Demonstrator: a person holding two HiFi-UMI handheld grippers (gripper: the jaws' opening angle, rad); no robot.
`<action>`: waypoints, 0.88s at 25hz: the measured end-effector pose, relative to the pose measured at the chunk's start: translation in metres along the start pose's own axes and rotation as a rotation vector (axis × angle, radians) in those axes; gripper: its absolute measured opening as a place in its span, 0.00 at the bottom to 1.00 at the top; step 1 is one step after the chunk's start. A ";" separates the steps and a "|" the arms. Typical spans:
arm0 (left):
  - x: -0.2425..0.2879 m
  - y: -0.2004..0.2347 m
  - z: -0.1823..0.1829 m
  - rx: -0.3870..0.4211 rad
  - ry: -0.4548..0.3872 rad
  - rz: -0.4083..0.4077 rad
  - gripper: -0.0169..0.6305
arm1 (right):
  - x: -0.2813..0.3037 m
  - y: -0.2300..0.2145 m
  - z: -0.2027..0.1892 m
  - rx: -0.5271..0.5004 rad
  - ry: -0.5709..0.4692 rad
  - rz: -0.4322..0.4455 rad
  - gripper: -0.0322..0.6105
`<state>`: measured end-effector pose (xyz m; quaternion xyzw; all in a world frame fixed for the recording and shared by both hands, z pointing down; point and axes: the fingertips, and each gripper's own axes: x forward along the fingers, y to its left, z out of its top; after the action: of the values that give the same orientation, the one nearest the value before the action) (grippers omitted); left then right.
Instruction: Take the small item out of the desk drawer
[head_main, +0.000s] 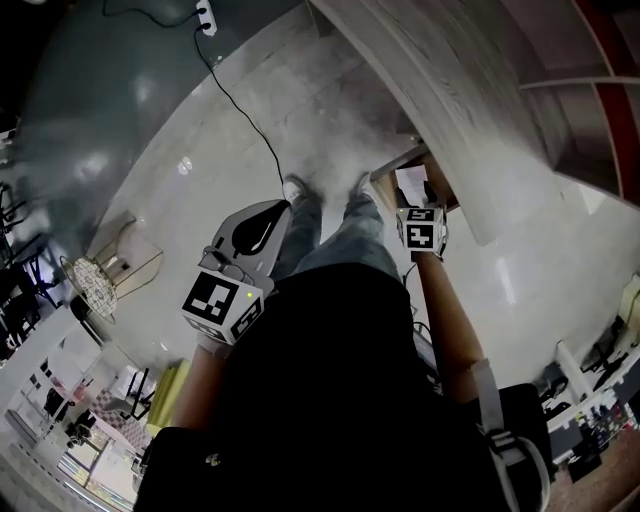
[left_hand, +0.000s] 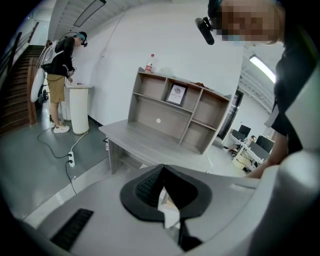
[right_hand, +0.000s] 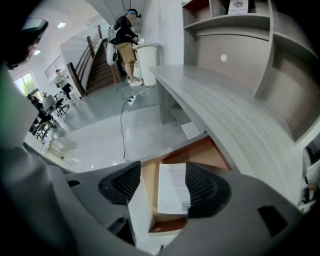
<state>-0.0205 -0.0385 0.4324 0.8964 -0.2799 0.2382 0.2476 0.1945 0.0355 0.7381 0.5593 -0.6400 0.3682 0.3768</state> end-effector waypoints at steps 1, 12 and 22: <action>-0.004 0.002 -0.002 -0.004 0.007 0.000 0.04 | 0.004 -0.001 -0.004 0.005 0.012 -0.014 0.48; -0.027 0.030 -0.023 -0.018 0.062 0.003 0.04 | 0.048 -0.012 -0.027 0.022 0.121 -0.129 0.62; -0.034 0.041 -0.042 -0.031 0.097 0.016 0.04 | 0.085 -0.023 -0.054 0.016 0.215 -0.146 0.66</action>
<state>-0.0823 -0.0307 0.4579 0.8776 -0.2782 0.2791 0.2730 0.2137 0.0438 0.8394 0.5648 -0.5504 0.4027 0.4646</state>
